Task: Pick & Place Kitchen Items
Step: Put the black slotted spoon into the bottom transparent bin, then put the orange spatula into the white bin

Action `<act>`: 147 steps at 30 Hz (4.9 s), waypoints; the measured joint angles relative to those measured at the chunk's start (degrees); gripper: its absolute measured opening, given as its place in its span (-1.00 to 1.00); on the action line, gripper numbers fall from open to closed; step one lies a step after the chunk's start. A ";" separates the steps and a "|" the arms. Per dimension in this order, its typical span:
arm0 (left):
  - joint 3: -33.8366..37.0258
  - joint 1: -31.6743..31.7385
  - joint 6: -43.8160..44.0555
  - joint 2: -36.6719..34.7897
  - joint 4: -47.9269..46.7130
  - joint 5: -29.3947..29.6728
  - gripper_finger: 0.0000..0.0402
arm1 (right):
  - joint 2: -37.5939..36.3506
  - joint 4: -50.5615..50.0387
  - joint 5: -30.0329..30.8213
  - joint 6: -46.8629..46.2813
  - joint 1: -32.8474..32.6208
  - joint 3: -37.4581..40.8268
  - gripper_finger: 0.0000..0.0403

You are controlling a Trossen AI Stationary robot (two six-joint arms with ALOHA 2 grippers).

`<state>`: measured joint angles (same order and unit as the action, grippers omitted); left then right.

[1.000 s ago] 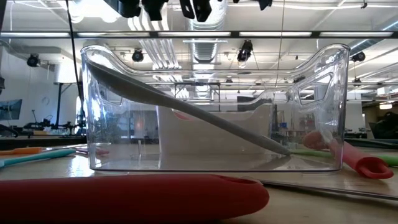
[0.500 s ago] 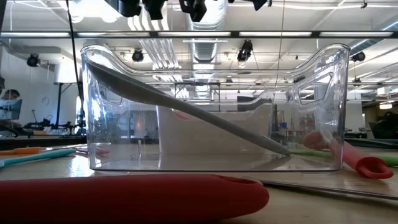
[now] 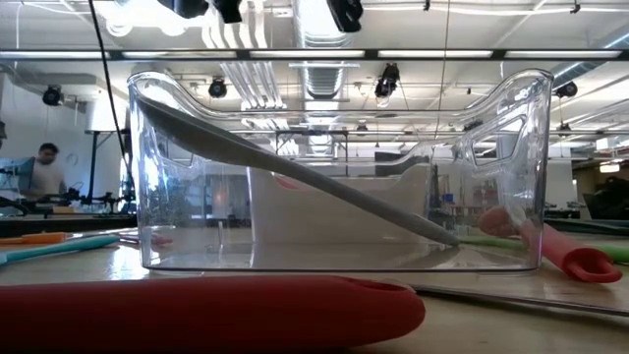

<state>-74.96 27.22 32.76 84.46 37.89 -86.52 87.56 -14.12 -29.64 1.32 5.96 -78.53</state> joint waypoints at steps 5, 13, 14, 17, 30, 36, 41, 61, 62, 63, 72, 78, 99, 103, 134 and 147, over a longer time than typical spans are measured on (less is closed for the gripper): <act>0.03 3.76 4.94 -3.83 0.14 0.22 0.36 | -1.49 0.14 1.61 -1.53 -3.26 4.83 -0.94; 0.20 8.86 7.25 -7.87 -0.70 2.86 0.36 | -1.41 2.30 11.79 -2.73 -8.75 12.86 -0.94; 0.20 8.99 7.78 -8.02 -0.99 3.13 0.36 | -1.65 2.26 12.93 -2.75 -9.28 13.54 -0.94; 0.24 9.05 9.82 -8.04 -1.24 4.45 0.36 | -1.81 2.56 13.66 -3.01 -10.28 14.74 -0.94; 0.27 10.93 6.12 -12.07 -1.39 13.11 0.36 | -2.28 6.93 15.05 -8.02 -14.21 17.85 -0.94; 0.27 10.93 4.34 -13.69 -9.02 13.42 0.36 | -2.22 11.88 18.11 -8.50 -15.69 21.85 -0.94; 0.27 10.91 -3.86 -15.64 -20.47 16.17 0.36 | -2.22 18.61 20.83 -7.97 -15.85 26.96 -0.94; 0.27 10.82 -13.60 -18.21 -33.99 24.47 0.36 | 7.84 14.04 28.43 0.38 -19.39 21.87 -0.94; 0.27 10.78 -13.60 -18.21 -33.99 24.60 0.36 | 9.24 11.24 28.44 0.37 -19.58 19.77 -0.94; 0.27 10.78 -13.58 -18.21 -33.99 24.64 0.36 | 10.44 8.26 28.43 0.37 -19.63 17.71 -0.94; 0.27 10.71 -11.41 -18.24 -34.51 23.97 0.36 | 16.20 -2.42 28.60 3.40 -20.46 8.75 -0.94; 0.27 10.56 -11.28 -18.36 -34.60 22.93 0.36 | 16.66 -2.39 29.69 3.73 -20.49 10.15 -0.94; 0.24 10.49 -10.65 -18.40 -34.93 22.37 0.36 | 16.71 -7.82 26.17 5.73 -20.28 11.93 -0.94; 0.24 10.49 -10.30 -18.40 -34.93 22.43 0.36 | 16.84 -7.81 26.15 5.72 -20.20 12.10 -0.91; 0.24 10.49 -8.90 -18.40 -34.93 22.30 0.36 | 15.69 -8.24 26.83 1.68 -20.16 11.23 -0.47; 0.20 10.25 -11.77 -18.83 -47.50 20.72 0.36 | 7.78 -14.38 26.81 1.10 -20.20 6.15 -0.55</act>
<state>-74.76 37.47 20.99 65.64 -9.61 -65.80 95.34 -28.50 -2.83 2.43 -14.24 -72.38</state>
